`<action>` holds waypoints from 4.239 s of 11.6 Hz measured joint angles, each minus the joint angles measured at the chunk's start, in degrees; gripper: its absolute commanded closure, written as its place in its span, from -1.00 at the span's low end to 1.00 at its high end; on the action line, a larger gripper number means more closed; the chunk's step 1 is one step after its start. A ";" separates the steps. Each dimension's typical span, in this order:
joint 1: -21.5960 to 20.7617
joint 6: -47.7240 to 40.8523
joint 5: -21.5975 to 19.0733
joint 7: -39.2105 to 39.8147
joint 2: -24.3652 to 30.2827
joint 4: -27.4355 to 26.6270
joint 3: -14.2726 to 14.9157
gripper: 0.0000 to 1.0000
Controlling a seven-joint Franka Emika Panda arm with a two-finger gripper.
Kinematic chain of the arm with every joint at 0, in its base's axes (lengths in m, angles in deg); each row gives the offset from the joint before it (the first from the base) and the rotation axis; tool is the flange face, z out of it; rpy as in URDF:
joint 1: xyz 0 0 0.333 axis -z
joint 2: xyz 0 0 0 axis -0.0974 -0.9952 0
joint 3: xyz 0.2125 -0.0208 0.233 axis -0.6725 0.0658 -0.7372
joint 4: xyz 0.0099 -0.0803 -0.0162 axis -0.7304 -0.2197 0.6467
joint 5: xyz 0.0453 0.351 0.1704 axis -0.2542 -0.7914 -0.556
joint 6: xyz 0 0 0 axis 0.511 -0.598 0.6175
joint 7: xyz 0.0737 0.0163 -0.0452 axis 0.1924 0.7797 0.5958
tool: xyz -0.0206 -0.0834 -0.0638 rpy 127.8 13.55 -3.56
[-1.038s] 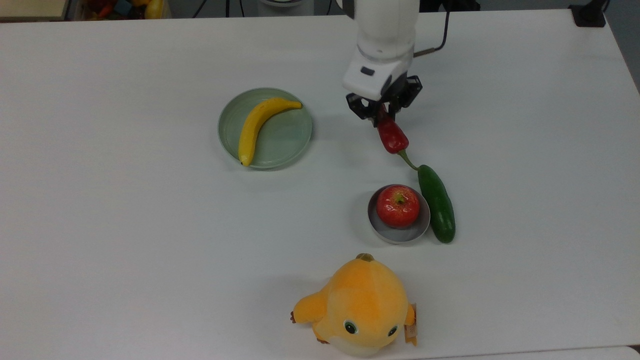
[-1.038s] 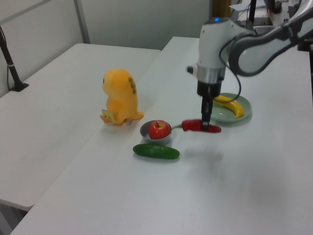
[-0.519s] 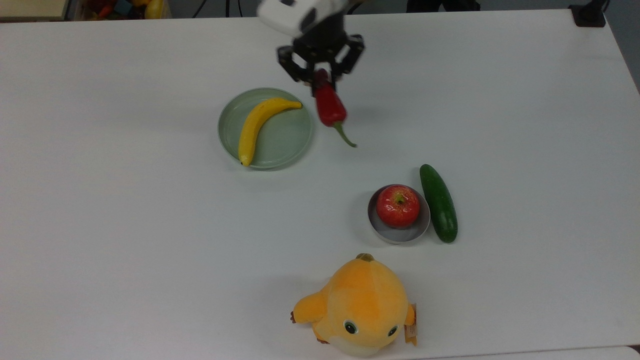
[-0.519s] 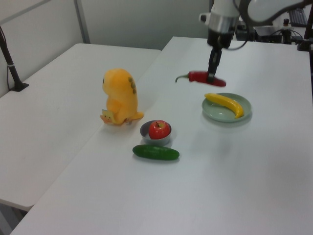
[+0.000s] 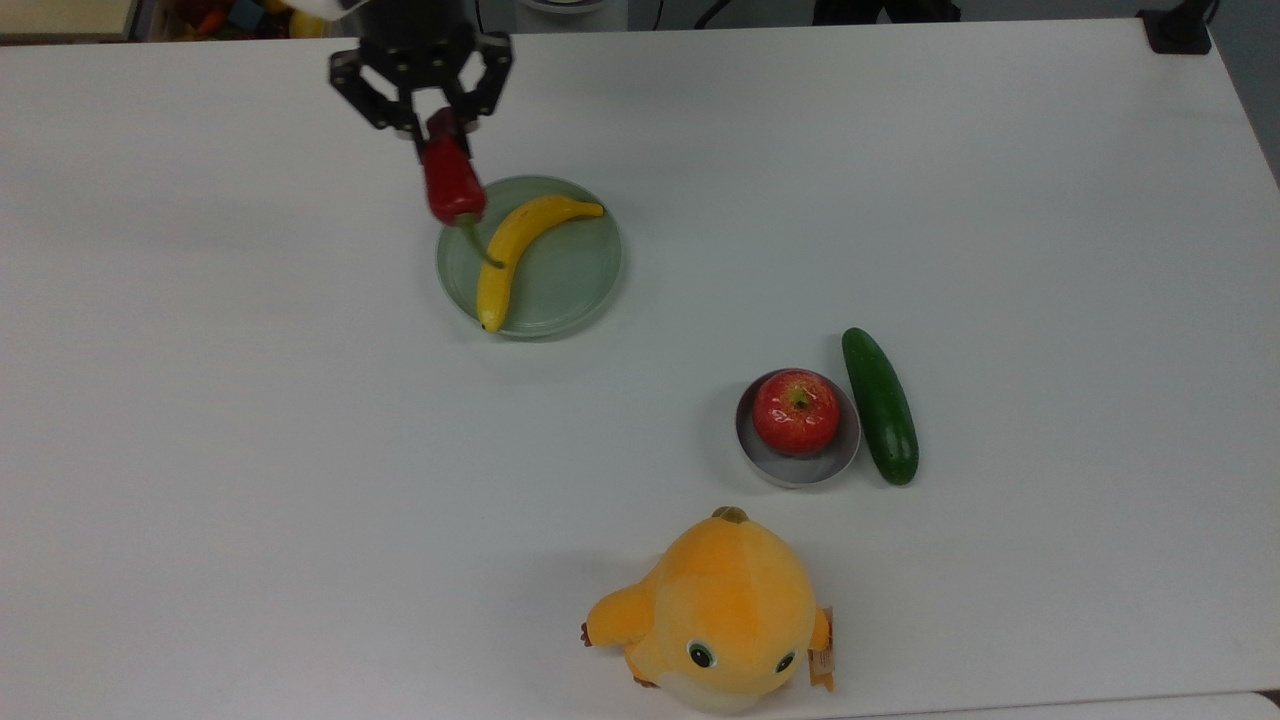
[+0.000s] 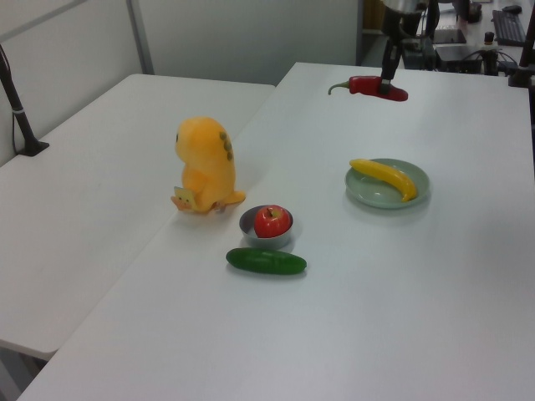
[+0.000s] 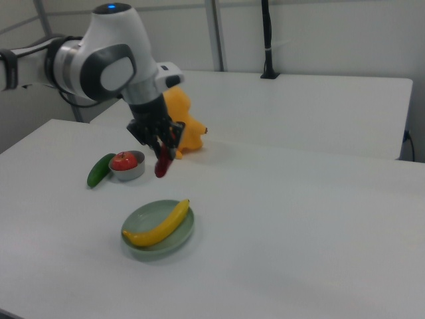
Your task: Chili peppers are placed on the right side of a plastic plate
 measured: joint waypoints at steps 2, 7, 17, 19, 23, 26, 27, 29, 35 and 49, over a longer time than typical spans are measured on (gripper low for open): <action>2.61 0.00 -2.77 2.62 -1.99 -1.04 1.56 1.00; 8.38 3.54 -4.95 8.62 -10.55 -3.21 1.63 0.94; 9.60 14.50 -5.03 9.83 -14.19 -11.60 1.58 -0.83; 9.76 14.52 -5.08 7.82 -14.01 -11.28 1.57 -1.00; 9.10 10.60 -5.10 -0.10 -9.11 -7.72 1.22 -1.00; 8.54 0.58 -5.10 -11.48 -4.16 -0.54 0.82 -1.00; 8.35 -3.36 -5.10 -16.01 -2.53 1.65 0.74 -1.00; 8.08 -12.48 -5.09 -22.63 0.11 7.16 0.18 -1.00; 7.75 -20.76 -2.60 -32.40 2.92 14.10 -10.82 -1.00; 3.94 -16.43 4.08 -18.27 2.89 9.69 -13.50 -1.00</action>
